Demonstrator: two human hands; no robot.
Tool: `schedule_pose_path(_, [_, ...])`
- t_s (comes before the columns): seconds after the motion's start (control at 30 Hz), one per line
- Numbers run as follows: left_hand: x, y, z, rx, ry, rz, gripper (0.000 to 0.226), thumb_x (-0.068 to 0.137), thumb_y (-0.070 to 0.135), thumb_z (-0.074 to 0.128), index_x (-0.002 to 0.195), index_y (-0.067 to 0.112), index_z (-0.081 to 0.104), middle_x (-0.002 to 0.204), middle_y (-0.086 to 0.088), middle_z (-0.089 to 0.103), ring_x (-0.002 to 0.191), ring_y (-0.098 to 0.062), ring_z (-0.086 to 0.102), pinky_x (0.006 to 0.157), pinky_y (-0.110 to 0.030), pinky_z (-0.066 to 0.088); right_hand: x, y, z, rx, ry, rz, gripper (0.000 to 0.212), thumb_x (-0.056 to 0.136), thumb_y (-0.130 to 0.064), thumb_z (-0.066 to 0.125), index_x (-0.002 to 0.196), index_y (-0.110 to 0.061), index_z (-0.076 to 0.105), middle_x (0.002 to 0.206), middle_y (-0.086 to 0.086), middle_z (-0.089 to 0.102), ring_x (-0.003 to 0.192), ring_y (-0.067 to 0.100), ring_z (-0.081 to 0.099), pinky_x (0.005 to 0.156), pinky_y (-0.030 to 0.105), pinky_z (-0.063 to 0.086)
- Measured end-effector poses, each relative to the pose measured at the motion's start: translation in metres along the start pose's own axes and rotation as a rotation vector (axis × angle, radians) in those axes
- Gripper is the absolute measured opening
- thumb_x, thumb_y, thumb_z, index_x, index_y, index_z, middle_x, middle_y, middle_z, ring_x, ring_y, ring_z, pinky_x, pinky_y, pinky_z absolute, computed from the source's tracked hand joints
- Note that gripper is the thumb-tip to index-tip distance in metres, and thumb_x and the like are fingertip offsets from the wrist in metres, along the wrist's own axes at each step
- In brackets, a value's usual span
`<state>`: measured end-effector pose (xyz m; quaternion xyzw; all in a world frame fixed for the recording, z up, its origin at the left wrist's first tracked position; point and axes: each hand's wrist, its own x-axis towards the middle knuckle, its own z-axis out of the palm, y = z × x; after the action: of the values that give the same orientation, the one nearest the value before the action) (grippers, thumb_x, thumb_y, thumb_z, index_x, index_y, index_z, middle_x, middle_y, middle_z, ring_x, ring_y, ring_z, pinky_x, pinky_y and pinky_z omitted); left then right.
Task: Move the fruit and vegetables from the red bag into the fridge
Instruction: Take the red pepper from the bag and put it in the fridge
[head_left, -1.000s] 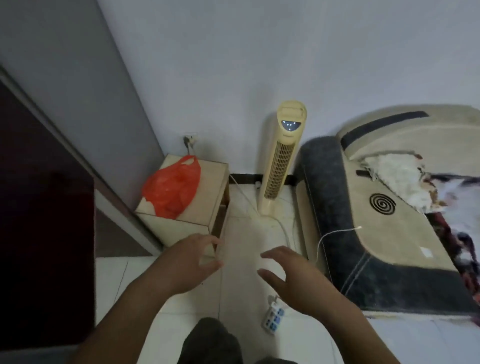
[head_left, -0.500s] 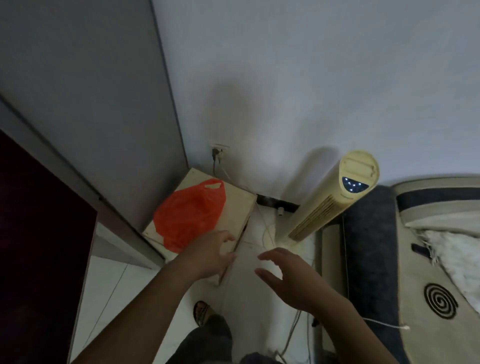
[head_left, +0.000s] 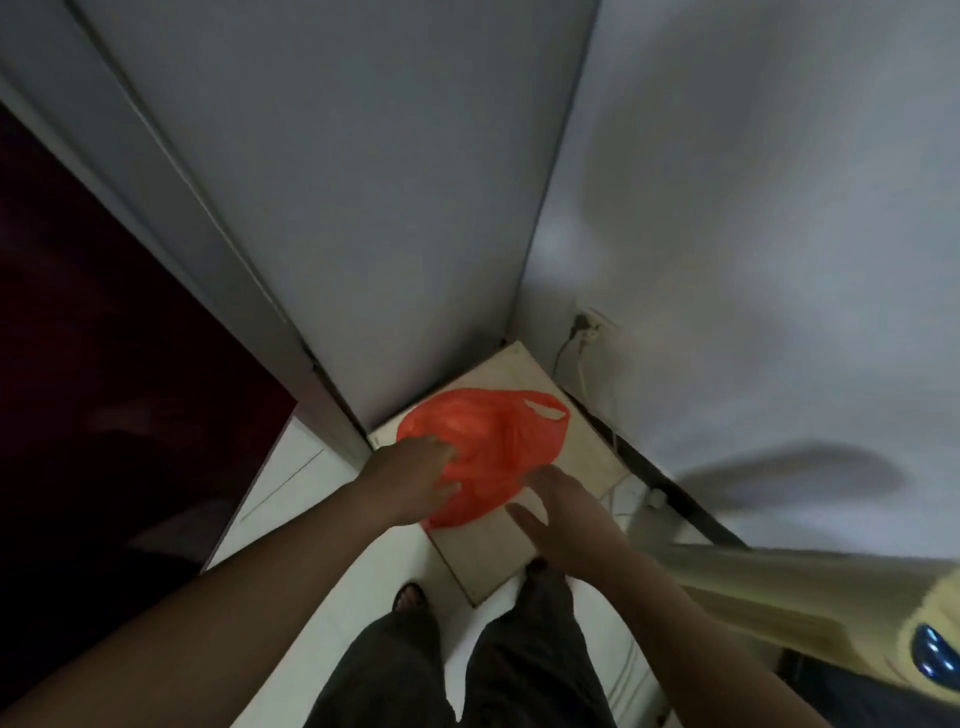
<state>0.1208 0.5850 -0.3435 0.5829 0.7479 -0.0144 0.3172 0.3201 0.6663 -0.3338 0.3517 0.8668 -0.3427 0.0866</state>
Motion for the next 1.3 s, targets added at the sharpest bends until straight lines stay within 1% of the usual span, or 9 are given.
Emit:
schedule_pose_path(0.1, [0.027,-0.005,0.01,-0.036,0.042,-0.089,0.045,0.09,0.04,0.047,0.132,0.023,0.042,0.134,-0.001,0.047,0.12,-0.021,0.047,0.091,-0.039,0.045,0.054,0.025,0.005,-0.057,-0.047,-0.074,0.048,0.091,-0.047,0.044,0.129,-0.017,0.049,0.132,0.005,0.05,0.118,0.022,0.05,0.096,0.033,0.042])
schedule_pose_path(0.27, [0.065,-0.01,0.044,-0.127,0.065,-0.32,0.047,0.092,0.036,0.047,0.136,0.021,0.039,0.136,-0.001,0.045,0.123,-0.022,0.044,0.098,-0.038,0.04,0.132,0.068,0.022,-0.13,-0.115,-0.22,0.063,0.084,-0.057,0.031,0.121,-0.012,0.055,0.121,0.011,0.058,0.111,0.028,0.055,0.093,0.04,0.045])
schedule_pose_path(0.4, [0.087,-0.021,0.082,-0.221,0.193,-0.51,0.051,0.091,0.037,0.047,0.138,0.02,0.036,0.142,-0.001,0.041,0.127,-0.023,0.041,0.102,-0.036,0.037,0.176,0.091,0.041,-0.211,-0.213,-0.321,0.056,0.092,-0.052,0.036,0.135,-0.017,0.042,0.142,0.007,0.041,0.132,0.024,0.035,0.107,0.039,0.032])
schedule_pose_path(0.5, [0.094,-0.026,0.107,-0.389,0.326,-0.721,0.057,0.089,0.037,0.05,0.14,0.019,0.033,0.146,-0.002,0.036,0.13,-0.025,0.038,0.104,-0.042,0.038,0.19,0.098,0.06,-0.198,-0.255,-0.36,0.058,0.093,-0.054,0.032,0.138,-0.019,0.037,0.147,0.005,0.033,0.137,0.022,0.026,0.111,0.04,0.028])
schedule_pose_path(0.6, [0.095,-0.033,0.129,-0.542,0.369,-0.884,0.063,0.087,0.043,0.05,0.141,0.019,0.029,0.146,-0.005,0.034,0.128,-0.03,0.04,0.099,-0.047,0.042,0.191,0.101,0.079,-0.155,-0.287,-0.367,0.078,0.084,-0.069,0.014,0.141,-0.018,0.033,0.149,0.006,0.031,0.139,0.021,0.024,0.112,0.039,0.024])
schedule_pose_path(0.73, [0.098,-0.037,0.147,-0.725,0.314,-1.075,0.072,0.089,0.05,0.048,0.146,0.019,0.017,0.151,-0.008,0.026,0.132,-0.032,0.037,0.098,-0.048,0.042,0.186,0.109,0.103,-0.115,-0.336,-0.412,0.067,0.091,-0.062,0.021,0.139,-0.018,0.035,0.143,0.005,0.041,0.136,0.018,0.032,0.113,0.041,0.028])
schedule_pose_path(0.9, [0.108,-0.045,0.168,-0.948,0.405,-0.995,0.072,0.073,0.072,0.041,0.132,0.03,0.036,0.128,-0.005,0.053,0.106,-0.027,0.059,0.082,-0.049,0.055,0.193,0.121,0.103,-0.055,-0.307,-0.36,0.07,0.087,-0.065,0.019,0.138,-0.019,0.037,0.142,0.003,0.042,0.132,0.017,0.037,0.109,0.037,0.033])
schedule_pose_path(1.03, [0.119,-0.038,0.189,-1.042,0.386,-0.947,0.083,0.068,0.082,0.041,0.133,0.032,0.032,0.129,-0.004,0.051,0.107,-0.029,0.06,0.08,-0.052,0.055,0.207,0.135,0.088,-0.062,-0.178,-0.351,0.064,0.09,-0.06,0.024,0.133,-0.017,0.042,0.136,0.006,0.047,0.124,0.02,0.046,0.102,0.034,0.037])
schedule_pose_path(1.3, [0.165,-0.017,0.173,-1.023,0.343,-0.805,0.066,0.089,0.042,0.053,0.143,0.024,0.021,0.14,-0.004,0.043,0.121,-0.03,0.05,0.093,-0.05,0.049,0.217,0.154,0.068,0.03,-0.137,-0.249,0.061,0.088,-0.061,0.029,0.135,-0.024,0.04,0.134,0.0,0.049,0.119,0.015,0.049,0.1,0.038,0.041])
